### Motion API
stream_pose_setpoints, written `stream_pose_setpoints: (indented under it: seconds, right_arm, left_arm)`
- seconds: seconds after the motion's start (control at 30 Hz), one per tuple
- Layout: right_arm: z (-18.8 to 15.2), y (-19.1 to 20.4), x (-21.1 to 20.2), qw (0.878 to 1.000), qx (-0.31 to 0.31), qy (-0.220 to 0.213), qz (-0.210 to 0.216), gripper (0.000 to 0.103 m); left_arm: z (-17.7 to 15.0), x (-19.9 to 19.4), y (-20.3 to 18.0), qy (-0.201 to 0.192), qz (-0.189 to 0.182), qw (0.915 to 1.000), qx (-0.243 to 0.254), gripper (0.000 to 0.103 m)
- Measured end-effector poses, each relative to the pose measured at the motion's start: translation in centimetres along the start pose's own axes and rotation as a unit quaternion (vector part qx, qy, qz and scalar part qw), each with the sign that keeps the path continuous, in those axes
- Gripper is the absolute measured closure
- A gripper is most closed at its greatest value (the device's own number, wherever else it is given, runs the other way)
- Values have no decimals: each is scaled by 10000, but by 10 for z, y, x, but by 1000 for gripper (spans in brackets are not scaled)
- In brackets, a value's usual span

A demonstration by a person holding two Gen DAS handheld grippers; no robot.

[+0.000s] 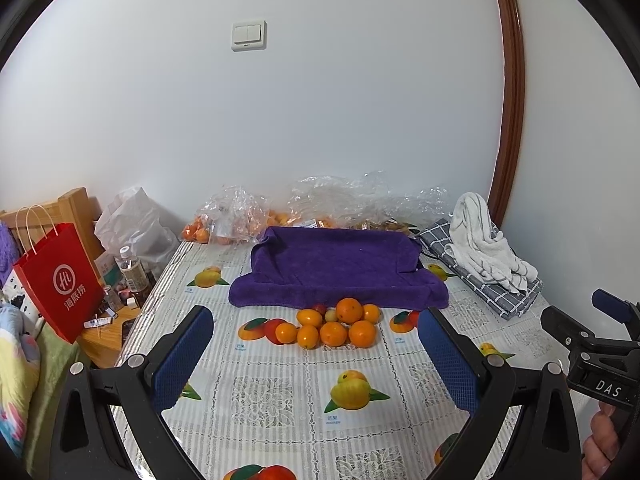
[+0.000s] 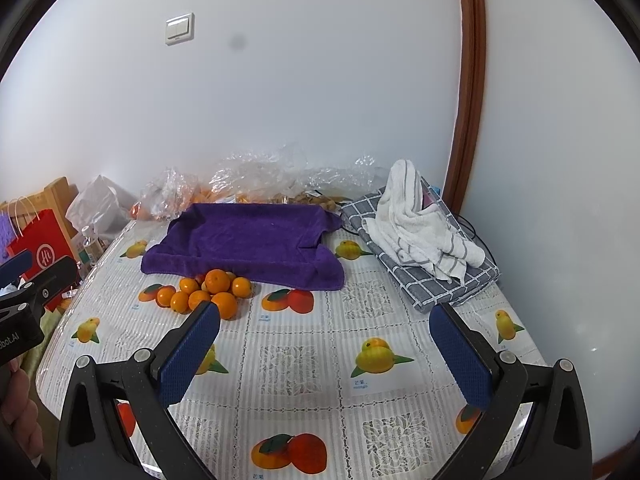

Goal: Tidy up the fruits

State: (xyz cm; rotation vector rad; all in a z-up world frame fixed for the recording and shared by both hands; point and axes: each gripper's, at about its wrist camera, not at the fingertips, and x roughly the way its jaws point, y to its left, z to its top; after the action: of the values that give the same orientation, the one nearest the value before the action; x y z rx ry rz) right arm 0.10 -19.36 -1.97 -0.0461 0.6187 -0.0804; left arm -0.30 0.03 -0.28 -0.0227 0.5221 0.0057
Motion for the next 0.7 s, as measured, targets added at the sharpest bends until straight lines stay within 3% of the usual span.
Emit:
stream_pose_setpoints:
  seconds: [0.7]
  right_arm:
    - [-3,0,-3,10000,19,-36,10,0]
  left_arm:
    - [0,-1,1,-4,0,10000,-11,0]
